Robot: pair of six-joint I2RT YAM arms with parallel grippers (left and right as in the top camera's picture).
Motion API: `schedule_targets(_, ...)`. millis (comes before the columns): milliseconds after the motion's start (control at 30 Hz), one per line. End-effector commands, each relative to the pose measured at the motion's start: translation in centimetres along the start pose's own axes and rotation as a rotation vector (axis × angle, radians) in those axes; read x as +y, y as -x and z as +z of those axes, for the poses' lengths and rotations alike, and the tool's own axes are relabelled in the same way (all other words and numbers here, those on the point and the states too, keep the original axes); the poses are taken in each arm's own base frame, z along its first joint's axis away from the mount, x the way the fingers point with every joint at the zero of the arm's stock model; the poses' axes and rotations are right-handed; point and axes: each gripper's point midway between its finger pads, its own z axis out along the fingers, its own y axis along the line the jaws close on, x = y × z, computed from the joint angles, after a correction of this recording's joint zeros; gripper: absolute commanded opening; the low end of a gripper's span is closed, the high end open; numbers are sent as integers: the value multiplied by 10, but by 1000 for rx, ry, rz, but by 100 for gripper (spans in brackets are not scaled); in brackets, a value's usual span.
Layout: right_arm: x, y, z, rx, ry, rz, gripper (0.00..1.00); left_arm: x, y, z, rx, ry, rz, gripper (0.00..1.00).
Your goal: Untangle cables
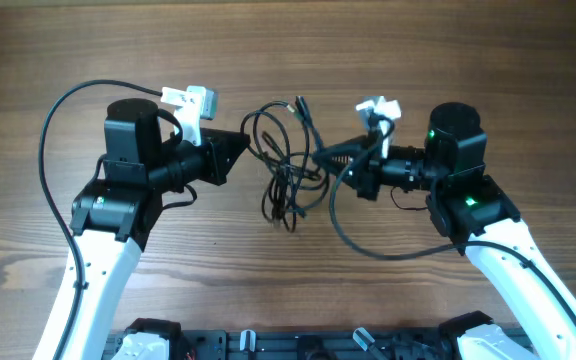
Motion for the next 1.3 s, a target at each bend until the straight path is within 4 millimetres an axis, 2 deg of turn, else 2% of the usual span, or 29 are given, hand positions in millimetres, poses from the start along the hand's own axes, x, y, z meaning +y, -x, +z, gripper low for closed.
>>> schedule_targets(0, -35, 8, -4, -66, -196, 140, 38, 2, 5, 0, -10, 9, -11, 4)
schedule_targets(67, -36, 6, -4, -59, -199, 150, 66, 2, 5, 0, -10, 9, -11, 4)
schedule_targets(100, -37, 3, -4, -51, -202, 157, 75, 2, 5, 0, -11, 9, -10, 4)
schedule_targets(167, -38, -3, -4, -30, -209, 167, 89, -1, 6, 0, -14, -4, -6, 4)
schedule_targets(200, -36, -5, -3, -15, -197, 126, 89, -2, 7, 0, -17, -14, -2, 4)
schedule_targets(267, -34, -13, -3, 27, -181, 34, 89, -5, 9, -1, -22, -28, 5, 4)
schedule_targets(367, -30, -28, -3, 101, -138, -229, 88, -9, 10, -1, -24, -51, 12, 4)
schedule_targets(500, -34, -32, -1, 136, -124, -496, 86, -24, 11, -2, -22, -136, 56, 4)
schedule_targets(600, -46, -43, 6, 186, -101, -676, 84, -26, 10, -2, -19, -147, 59, 4)
schedule_targets(667, -56, -58, 17, 236, -63, -770, 80, -26, 10, -2, -19, -147, 59, 4)
schedule_targets(733, -66, -69, 29, 263, -33, -820, 73, -26, 9, -2, -14, -145, 55, 4)
schedule_targets(767, -72, -70, 35, 261, -29, -835, 67, -25, 8, -2, -10, -144, 52, 4)
schedule_targets(900, -91, -63, 50, 217, -36, -894, 62, -25, 6, -2, -2, -142, 45, 4)
schedule_targets(1033, -93, -53, 54, 180, -42, -977, 60, -24, 3, -2, 9, -139, 35, 4)
schedule_targets(1133, -93, -53, 55, 183, -30, -1117, 57, -24, 2, -2, 12, -138, 32, 4)
schedule_targets(1267, -94, -52, 55, 179, -27, -1165, 53, -24, 1, -2, 16, -138, 29, 4)
